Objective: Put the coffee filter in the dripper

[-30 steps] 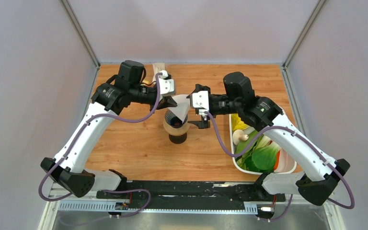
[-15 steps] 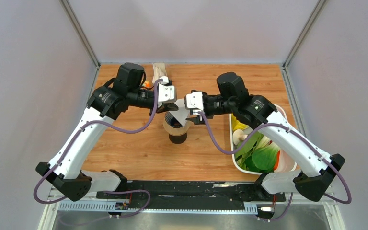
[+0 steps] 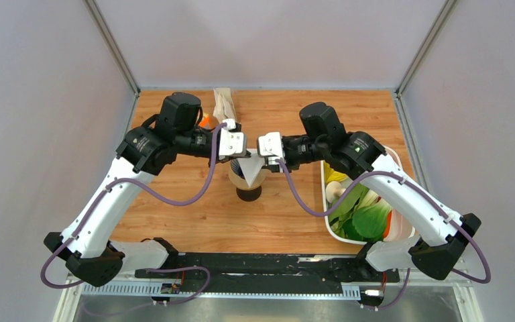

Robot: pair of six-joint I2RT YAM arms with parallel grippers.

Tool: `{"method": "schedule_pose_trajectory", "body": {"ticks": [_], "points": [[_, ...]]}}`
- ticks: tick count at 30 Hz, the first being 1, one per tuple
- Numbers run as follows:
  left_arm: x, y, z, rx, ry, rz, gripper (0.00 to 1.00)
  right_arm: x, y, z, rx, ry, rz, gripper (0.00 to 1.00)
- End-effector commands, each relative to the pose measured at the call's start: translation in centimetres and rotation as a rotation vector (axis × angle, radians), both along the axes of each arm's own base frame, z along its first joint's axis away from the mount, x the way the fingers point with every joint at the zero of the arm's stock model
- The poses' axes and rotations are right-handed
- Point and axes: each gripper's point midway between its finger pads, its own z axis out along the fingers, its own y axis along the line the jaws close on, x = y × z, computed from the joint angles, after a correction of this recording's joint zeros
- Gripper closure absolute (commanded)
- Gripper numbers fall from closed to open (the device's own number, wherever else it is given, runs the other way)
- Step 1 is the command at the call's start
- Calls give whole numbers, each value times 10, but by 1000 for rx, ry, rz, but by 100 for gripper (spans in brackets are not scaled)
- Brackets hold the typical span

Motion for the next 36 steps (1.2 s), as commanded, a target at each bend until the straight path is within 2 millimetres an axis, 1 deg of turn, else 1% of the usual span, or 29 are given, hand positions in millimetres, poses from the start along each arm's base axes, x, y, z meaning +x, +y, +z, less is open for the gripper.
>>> {"method": "schedule_pose_trajectory", "body": {"ticks": [1, 7, 16, 18, 21, 22, 23, 24, 25, 26, 27, 28, 29, 32, 36], "points": [[-3, 0, 17, -27, -97, -37, 100, -16, 4, 22, 45, -17, 79, 62], [-6, 0, 16, -31, -127, -63, 100, -27, 6, 24, 51, 28, 118, 63], [-14, 4, 18, -54, -206, -100, 100, -25, 8, 22, 43, 71, 98, 74], [-17, 6, 19, -58, -221, -107, 100, -24, 8, 20, 37, 75, 92, 82], [-18, 7, 18, -61, -233, -111, 100, -23, 8, 20, 34, 78, 80, 97], [-19, 7, 20, -64, -243, -112, 100, -22, 8, 20, 34, 79, 78, 100], [-19, 7, 19, -63, -245, -112, 100, -23, 8, 21, 37, 82, 77, 97], [-19, 8, 20, -64, -252, -115, 100, -23, 8, 23, 40, 85, 77, 86], [-19, 8, 19, -63, -252, -115, 100, -23, 9, 25, 46, 89, 78, 68], [-19, 7, 19, -65, -255, -115, 100, -23, 10, 27, 50, 95, 76, 52], [-19, 7, 20, -65, -257, -114, 100, -23, 12, 28, 53, 103, 78, 45], [-18, 7, 20, -67, -259, -112, 100, -24, 13, 29, 56, 111, 80, 42], [-18, 6, 21, -69, -261, -113, 100, -25, 15, 30, 60, 118, 85, 41], [-17, 5, 21, -72, -260, -110, 100, -26, 19, 28, 54, 134, 89, 41], [-15, 4, 23, -77, -258, -98, 100, -24, 22, 19, 29, 131, 78, 43]]}}
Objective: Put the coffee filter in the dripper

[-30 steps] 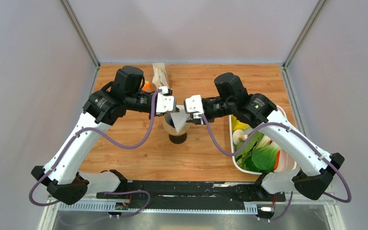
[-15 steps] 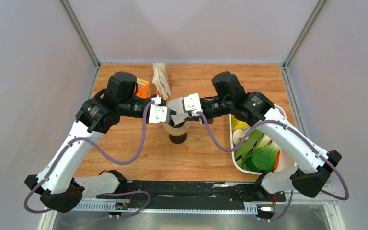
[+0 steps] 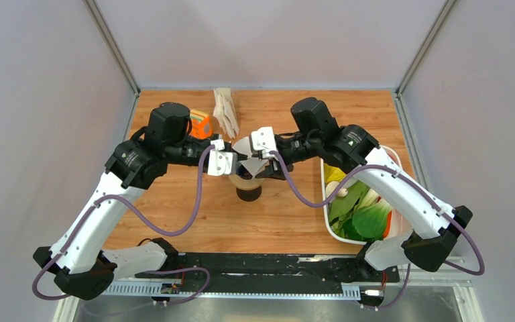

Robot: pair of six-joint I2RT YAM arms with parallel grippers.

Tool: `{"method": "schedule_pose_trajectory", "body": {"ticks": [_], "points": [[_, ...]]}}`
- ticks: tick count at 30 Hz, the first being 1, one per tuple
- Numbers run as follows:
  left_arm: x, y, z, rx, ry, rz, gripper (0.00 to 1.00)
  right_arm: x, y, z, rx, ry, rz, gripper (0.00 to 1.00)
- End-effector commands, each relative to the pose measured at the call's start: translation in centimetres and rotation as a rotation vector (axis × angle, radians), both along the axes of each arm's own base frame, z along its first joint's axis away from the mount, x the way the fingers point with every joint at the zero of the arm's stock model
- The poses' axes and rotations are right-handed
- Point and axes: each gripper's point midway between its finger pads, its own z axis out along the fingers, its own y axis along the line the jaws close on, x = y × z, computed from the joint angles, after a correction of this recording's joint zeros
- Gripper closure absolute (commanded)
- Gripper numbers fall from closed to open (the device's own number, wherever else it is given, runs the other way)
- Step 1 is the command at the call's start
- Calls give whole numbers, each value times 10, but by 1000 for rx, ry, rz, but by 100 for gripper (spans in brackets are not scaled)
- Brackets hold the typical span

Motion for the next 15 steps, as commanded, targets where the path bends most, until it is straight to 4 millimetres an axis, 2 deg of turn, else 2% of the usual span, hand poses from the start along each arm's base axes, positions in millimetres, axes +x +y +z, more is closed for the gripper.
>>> {"method": "schedule_pose_trajectory", "body": {"ticks": [1, 15], "points": [[-3, -4, 14, -43, -52, -27, 100, -1, 6, 6, 12, -11, 7, 45], [-7, -4, 10, -31, -55, -52, 100, 3, 5, -1, -19, -53, -10, 90]]}}
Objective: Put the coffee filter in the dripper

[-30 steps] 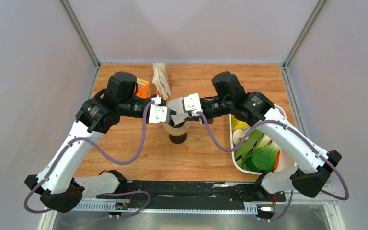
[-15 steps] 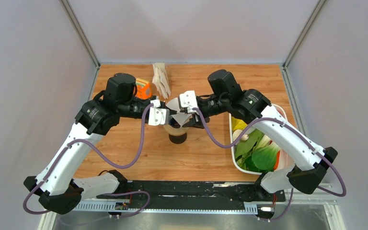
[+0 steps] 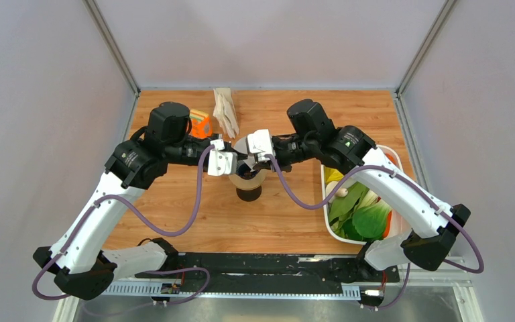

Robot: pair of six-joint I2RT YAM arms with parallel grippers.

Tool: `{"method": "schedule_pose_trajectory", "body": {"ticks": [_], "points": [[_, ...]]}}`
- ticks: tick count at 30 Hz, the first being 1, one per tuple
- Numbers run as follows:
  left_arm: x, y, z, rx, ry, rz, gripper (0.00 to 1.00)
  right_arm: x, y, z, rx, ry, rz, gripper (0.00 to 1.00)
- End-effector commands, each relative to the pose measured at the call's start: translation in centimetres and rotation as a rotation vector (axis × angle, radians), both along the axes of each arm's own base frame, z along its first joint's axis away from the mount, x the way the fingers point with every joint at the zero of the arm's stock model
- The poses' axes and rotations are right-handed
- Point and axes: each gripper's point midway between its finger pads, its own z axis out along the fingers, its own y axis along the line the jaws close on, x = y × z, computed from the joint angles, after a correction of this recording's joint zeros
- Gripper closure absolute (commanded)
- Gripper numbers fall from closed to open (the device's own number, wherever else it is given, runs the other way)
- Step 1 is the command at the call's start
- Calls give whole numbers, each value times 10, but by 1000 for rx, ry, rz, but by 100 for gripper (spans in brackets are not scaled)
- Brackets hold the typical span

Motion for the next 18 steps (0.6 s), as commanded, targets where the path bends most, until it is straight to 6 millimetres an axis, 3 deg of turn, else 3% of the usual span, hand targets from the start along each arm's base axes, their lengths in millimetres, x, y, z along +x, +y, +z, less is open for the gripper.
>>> {"method": "schedule_pose_trajectory", "body": {"ticks": [1, 3, 18], "points": [[-8, -2, 6, -18, -41, -53, 100, -1, 2, 7, 15, -28, 12, 94], [-8, -2, 4, -10, -46, -57, 100, -2, 2, 7, 15, -25, 12, 100], [-6, -1, -2, 1, -53, -33, 100, -5, 2, 7, 15, -40, 41, 100]]}}
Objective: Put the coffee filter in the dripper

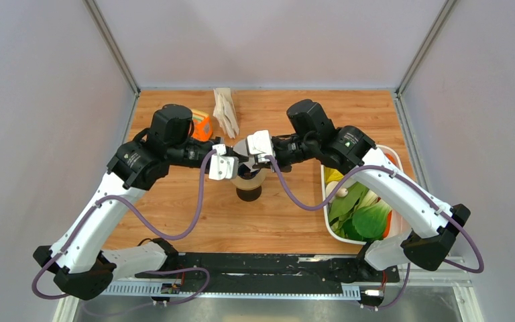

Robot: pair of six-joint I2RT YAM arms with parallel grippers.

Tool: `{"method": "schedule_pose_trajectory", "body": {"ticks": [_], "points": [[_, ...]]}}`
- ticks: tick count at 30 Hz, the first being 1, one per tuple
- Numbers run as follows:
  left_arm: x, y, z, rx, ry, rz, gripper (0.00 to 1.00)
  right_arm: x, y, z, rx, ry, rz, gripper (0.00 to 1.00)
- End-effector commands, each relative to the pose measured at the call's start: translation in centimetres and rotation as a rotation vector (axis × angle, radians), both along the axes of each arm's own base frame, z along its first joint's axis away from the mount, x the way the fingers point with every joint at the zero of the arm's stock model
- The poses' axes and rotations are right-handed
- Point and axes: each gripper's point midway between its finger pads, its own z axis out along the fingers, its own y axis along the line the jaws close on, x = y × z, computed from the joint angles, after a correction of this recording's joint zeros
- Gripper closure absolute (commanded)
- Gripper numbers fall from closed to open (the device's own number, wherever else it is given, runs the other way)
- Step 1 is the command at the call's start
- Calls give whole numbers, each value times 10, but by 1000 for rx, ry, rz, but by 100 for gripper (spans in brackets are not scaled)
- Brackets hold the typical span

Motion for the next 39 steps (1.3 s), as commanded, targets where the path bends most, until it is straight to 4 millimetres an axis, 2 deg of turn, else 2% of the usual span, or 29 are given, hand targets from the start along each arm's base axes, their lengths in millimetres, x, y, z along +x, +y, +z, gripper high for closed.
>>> {"method": "schedule_pose_trajectory", "body": {"ticks": [1, 2, 7, 8, 9, 10, 11, 12, 13, 18, 24, 27, 31, 36, 39], "points": [[-1, 2, 5, -20, -25, 12, 100, -3, 1, 9, 15, -27, 19, 93], [1, 1, 5, -27, -28, 24, 100, 0, 1, 10, 12, -34, 2, 80], [16, 3, -4, -40, -8, 122, 100, 8, -4, 18, 11, -67, -51, 43], [18, 2, -4, -55, -10, 130, 100, 8, -6, 18, 12, -70, -57, 39], [17, 3, -11, -52, -3, 134, 100, 8, -7, 17, 10, -74, -61, 35], [17, 3, -8, -70, -21, 136, 100, 9, -9, 17, 9, -78, -66, 30], [18, 4, -16, -62, -14, 143, 100, 9, -10, 16, 8, -80, -72, 25], [21, 5, -14, -73, -36, 156, 100, 10, -11, 15, 8, -84, -80, 22], [23, 5, -21, -64, -36, 161, 100, 10, -12, 17, 11, -89, -84, 20], [35, 9, -29, -59, -103, 209, 100, 15, -17, 22, 30, -107, -118, 9], [49, 10, -30, -85, -173, 254, 100, 19, -20, 28, 48, -115, -138, 4], [52, 10, -39, -63, -174, 258, 100, 22, -22, 29, 52, -114, -156, 0], [47, 10, -66, -16, -132, 236, 100, 25, -26, 33, 70, -95, -182, 0], [38, 15, -112, 59, -53, 221, 100, 29, -31, 31, 74, -69, -204, 0], [35, 19, -129, 89, -20, 225, 99, 27, -32, 27, 70, -51, -208, 0]]}}
